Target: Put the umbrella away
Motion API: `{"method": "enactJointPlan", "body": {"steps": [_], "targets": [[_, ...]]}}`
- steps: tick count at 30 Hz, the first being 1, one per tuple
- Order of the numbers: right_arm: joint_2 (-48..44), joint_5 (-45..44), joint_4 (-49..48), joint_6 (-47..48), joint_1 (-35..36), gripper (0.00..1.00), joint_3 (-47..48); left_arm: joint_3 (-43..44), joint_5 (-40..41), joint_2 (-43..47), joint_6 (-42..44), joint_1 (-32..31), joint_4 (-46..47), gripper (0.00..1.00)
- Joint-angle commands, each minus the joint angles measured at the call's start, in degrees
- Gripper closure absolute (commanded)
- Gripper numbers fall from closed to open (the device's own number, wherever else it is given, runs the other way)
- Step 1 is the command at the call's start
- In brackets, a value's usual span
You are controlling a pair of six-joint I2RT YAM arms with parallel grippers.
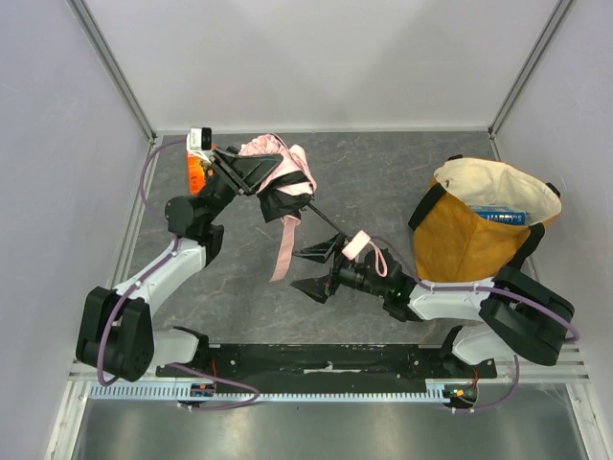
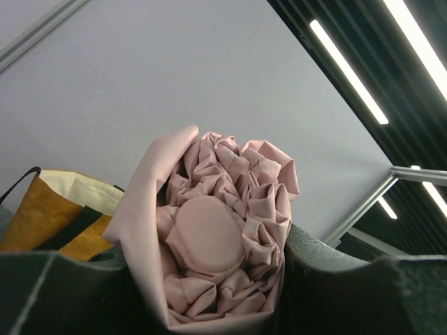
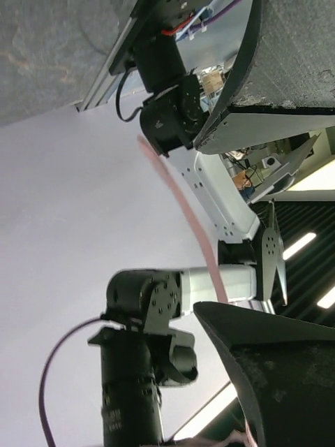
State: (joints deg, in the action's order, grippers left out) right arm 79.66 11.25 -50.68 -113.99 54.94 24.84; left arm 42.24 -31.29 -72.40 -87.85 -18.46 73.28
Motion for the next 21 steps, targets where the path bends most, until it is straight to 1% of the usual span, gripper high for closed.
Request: {"method": "enactJointPlan", "body": {"steps": [1,4,8,11,13,16,20,21], "targets": [[-1.7,-1.7,3.1,-14.9,-0.1,0.07,-0.7,6.7,-2.7,-2.4,3.5,0.1,22.1,0.98],[-1.3,-2.6,1.1,-16.6,-0.4,0.06,-0.1,7.9,-2.9,-3.3,3.4,-0.2,22.1,0.98],[1.6,-0.3,0.0,-18.3,-0.7,0.03,4.2,6.7,-2.8,-2.5,4.4,-0.4,22.1,0.98],[4.4,0.8,-3.4,-20.6,-0.6,0.03,6.8,6.1,-2.6,-2.2,4.7,-0.6,22.1,0.98],[5.1,0.3,-3.8,-21.5,-0.5,0.04,8.1,5.8,-2.3,-2.3,5.1,-1.1,22.1,0.98],[4.5,-0.3,-1.7,-22.4,-0.4,0.12,9.3,5.7,-1.8,-2.3,5.7,-1.5,22.1,0.98],[4.1,-3.5,-4.5,-25.4,-0.4,0.17,7.2,5.8,-1.8,-2.2,6.5,-2.4,22.1,0.98],[4.6,-3.7,-5.7,-25.6,-0.4,0.2,7.2,5.8,-1.5,-2.3,6.5,-2.6,22.1,0.98]]}}
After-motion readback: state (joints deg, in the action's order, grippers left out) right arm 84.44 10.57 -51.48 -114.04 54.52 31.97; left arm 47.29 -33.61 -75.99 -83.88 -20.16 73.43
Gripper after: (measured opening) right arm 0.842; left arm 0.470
